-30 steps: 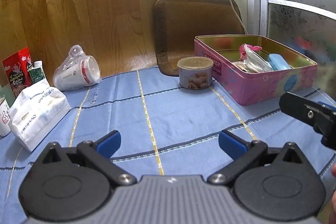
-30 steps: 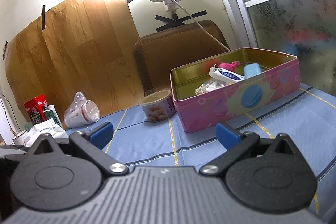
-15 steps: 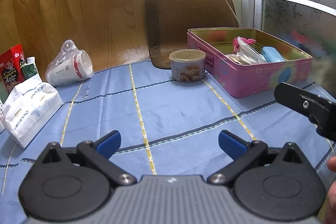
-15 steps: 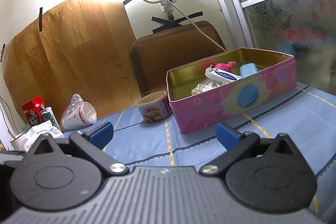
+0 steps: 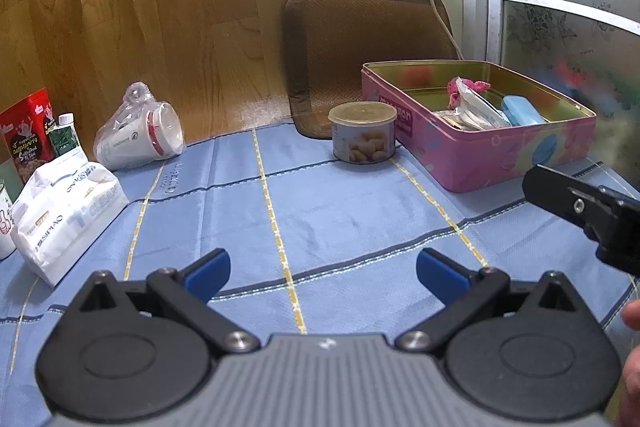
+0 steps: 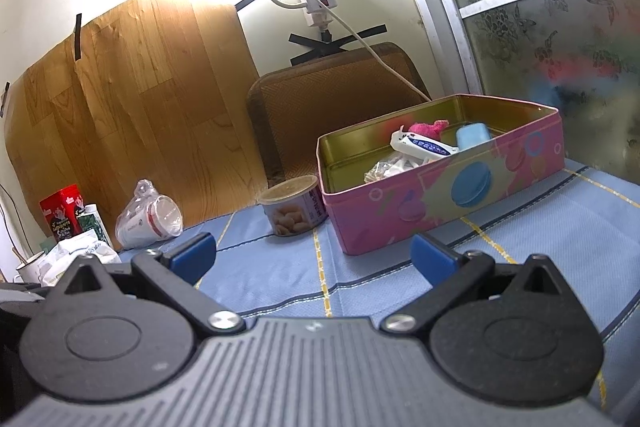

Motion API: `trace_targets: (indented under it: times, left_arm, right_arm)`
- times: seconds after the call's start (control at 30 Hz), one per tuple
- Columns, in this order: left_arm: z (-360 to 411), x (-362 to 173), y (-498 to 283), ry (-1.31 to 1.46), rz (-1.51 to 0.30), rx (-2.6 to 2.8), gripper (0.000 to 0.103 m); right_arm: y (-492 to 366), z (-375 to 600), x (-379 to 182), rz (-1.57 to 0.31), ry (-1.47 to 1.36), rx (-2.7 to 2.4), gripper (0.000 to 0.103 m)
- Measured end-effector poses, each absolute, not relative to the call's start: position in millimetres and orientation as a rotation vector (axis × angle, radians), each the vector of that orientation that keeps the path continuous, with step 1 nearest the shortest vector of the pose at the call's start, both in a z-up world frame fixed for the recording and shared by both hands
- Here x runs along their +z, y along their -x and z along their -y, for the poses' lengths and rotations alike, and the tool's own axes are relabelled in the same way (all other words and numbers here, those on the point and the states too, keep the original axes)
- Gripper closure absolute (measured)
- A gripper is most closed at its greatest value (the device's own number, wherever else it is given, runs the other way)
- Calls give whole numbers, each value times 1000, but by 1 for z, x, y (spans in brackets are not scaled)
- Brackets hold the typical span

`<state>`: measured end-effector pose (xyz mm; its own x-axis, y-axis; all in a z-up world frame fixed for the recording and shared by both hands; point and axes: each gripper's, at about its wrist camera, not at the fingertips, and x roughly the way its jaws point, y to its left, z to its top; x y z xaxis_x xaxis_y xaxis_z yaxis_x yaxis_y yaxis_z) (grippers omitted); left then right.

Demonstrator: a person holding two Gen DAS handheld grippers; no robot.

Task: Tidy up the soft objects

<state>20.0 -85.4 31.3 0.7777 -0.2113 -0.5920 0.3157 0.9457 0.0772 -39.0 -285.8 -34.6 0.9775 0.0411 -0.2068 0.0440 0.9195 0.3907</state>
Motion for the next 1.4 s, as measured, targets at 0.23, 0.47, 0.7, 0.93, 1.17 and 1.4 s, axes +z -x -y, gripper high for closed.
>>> trace_targets:
  times: [0.23,0.47,0.7,0.93,1.17,1.4]
  left_arm:
    - [84,33,-20,-156,-621,-306,0]
    - [84,33,-20,-149,-629,-302,0]
    - [85,32,-20,-151,-637,-307,0]
    - [83,32,-21,-145,-645,-313,0]
    - [85,33,-19,-152,-641,-318,0]
    - [86,33,-18,-159,-641,-322,0]
  right_arm:
    - [39,286,-35,-216,-408,-4,0]
    - [39,286,-35,-215,-411,-5,0]
    - [39,286,-36,-217,-410,-4,0]
    - [38,285,-37,-219,-406,-1,0]
    - [38,285,-37,-219,-403,0,0]
    - [37,284,-37,-221,-401,1,0]
